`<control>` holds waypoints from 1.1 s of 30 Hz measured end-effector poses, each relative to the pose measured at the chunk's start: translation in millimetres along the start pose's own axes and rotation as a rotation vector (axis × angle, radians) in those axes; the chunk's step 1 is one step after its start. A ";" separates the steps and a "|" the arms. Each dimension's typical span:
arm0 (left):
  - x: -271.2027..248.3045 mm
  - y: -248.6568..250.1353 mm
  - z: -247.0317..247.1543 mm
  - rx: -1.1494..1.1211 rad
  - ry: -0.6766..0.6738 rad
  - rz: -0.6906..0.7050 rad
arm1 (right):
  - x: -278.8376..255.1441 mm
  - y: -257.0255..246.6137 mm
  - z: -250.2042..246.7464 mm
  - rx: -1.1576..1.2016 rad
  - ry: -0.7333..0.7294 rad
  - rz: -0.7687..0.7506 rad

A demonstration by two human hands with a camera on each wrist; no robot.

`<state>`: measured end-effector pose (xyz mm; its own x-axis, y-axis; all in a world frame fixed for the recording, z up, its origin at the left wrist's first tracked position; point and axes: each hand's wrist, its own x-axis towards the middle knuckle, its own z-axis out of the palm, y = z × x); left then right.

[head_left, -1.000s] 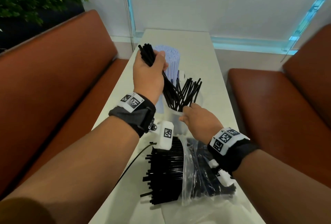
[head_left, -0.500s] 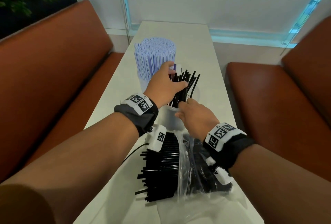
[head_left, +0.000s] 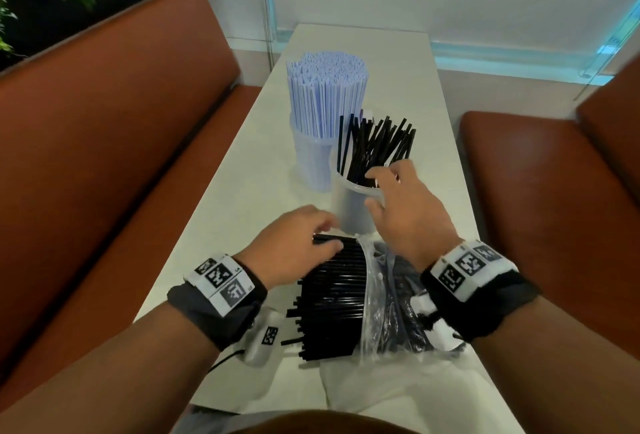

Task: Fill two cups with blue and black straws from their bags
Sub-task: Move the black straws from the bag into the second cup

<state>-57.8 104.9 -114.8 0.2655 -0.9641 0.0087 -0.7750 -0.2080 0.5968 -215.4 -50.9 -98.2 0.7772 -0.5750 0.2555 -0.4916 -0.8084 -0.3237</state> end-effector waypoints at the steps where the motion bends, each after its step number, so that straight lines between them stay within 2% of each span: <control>1: -4.9 -2.8 5.6 0.057 -0.037 0.022 | -9.6 -6.2 -0.8 0.039 0.109 0.013; 2: -8.1 -3.8 10.1 0.096 -0.059 0.041 | -18.6 -11.8 1.0 0.047 0.136 0.067; 3: -9.8 -3.4 14.3 0.126 -0.075 0.056 | -27.8 -17.4 4.1 0.036 0.060 0.159; 5: -9.9 0.9 23.1 0.172 -0.096 0.089 | -41.9 -25.4 13.3 -0.080 -0.259 0.358; 6: -8.9 4.1 27.8 0.189 -0.113 0.108 | -46.1 -26.9 17.1 -0.142 -0.370 0.403; 8: -5.5 10.8 36.5 0.224 -0.169 0.138 | -48.1 -26.3 19.9 -0.194 -0.432 0.393; 11: -0.5 16.7 47.7 0.305 -0.248 0.168 | -46.7 -23.6 19.3 -0.149 -0.419 0.414; 15: 8.5 21.0 52.8 0.371 -0.280 0.164 | -45.6 -18.7 17.2 -0.043 -0.395 0.483; 19: 14.5 25.5 54.6 0.392 -0.297 0.163 | -51.7 -14.2 13.2 0.064 -0.296 0.492; 25: 17.5 33.4 59.7 0.465 -0.269 0.139 | -52.5 -10.2 11.2 0.060 -0.252 0.473; 33: 7.8 24.6 40.2 0.668 -0.143 0.166 | -50.8 -7.0 7.8 0.011 -0.206 0.405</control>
<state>-97.8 85.6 -132.3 0.0702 -0.9946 -0.0761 -0.9973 -0.0686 -0.0245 -248.3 -15.1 -116.0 0.5856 -0.8067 -0.0796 -0.7689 -0.5216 -0.3698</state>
